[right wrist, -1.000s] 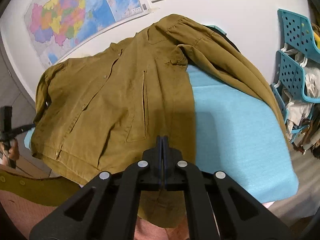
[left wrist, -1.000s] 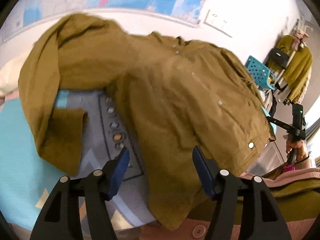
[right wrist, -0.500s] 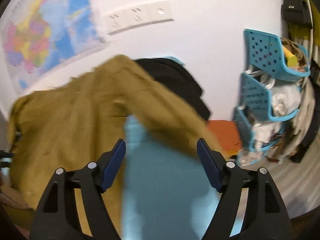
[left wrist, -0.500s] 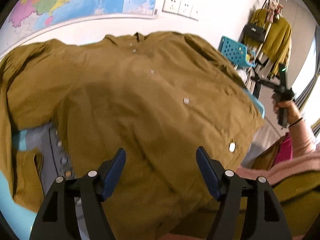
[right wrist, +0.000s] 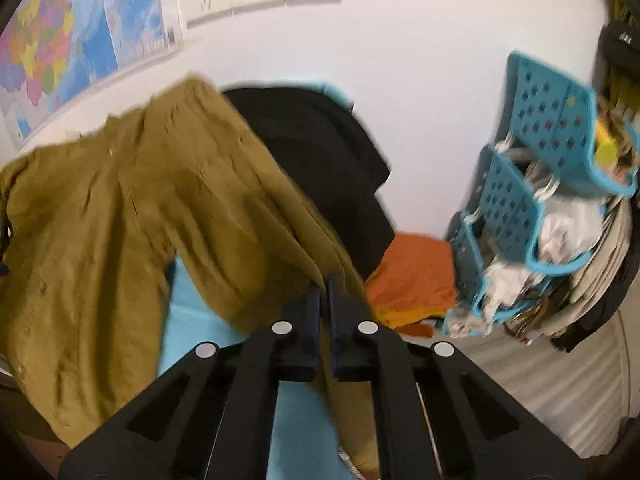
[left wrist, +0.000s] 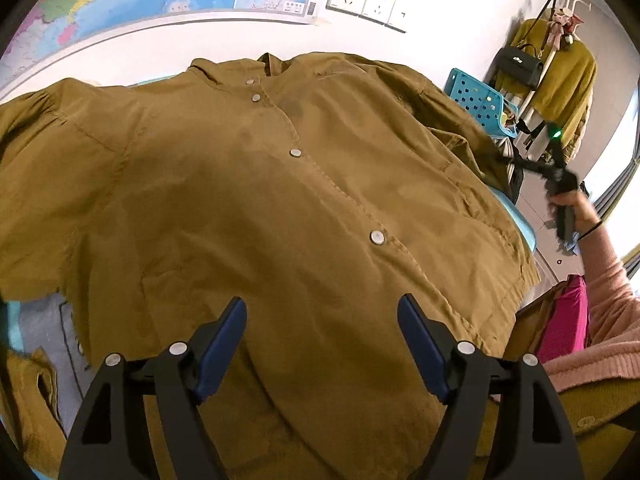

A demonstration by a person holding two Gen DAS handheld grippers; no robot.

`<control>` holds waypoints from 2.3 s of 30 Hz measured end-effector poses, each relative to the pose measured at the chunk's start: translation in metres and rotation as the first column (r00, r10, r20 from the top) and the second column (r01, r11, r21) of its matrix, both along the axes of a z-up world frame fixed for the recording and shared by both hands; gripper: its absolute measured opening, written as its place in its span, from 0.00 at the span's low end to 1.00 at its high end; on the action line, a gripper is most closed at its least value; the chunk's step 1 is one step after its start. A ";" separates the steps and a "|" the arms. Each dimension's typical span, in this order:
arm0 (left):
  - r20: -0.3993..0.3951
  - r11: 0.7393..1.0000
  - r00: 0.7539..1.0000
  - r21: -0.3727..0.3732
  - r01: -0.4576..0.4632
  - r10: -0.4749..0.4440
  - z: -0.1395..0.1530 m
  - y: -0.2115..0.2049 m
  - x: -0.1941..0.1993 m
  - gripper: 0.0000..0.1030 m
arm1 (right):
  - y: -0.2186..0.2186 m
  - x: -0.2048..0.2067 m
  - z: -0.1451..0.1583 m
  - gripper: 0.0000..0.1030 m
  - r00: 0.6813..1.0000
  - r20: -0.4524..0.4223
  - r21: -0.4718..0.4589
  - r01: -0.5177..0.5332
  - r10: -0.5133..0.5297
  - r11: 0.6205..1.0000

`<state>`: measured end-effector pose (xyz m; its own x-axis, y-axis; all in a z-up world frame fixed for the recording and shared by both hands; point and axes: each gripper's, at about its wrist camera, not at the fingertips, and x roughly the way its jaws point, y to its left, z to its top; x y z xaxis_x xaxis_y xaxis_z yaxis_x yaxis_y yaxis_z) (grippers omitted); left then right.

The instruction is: Fold large clothes

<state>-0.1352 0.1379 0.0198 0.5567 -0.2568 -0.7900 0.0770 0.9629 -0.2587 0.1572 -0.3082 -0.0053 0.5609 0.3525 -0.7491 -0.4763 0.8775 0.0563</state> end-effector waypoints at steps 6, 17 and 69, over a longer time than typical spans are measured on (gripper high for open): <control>0.010 0.999 0.999 0.002 0.045 -0.045 0.006 -0.005 0.029 0.73 | -0.002 0.005 0.094 0.03 0.997 0.050 0.024 -0.064 0.063 0.998; 0.125 0.976 0.970 -0.039 0.213 -0.207 0.039 -0.029 0.076 0.73 | 0.133 -0.073 0.173 0.04 0.857 -0.005 0.019 -0.515 0.515 0.857; -0.206 0.989 0.970 0.036 0.142 -0.132 -0.001 0.020 0.076 0.78 | 0.195 0.097 0.006 0.46 0.949 -0.245 0.335 -0.110 0.199 0.936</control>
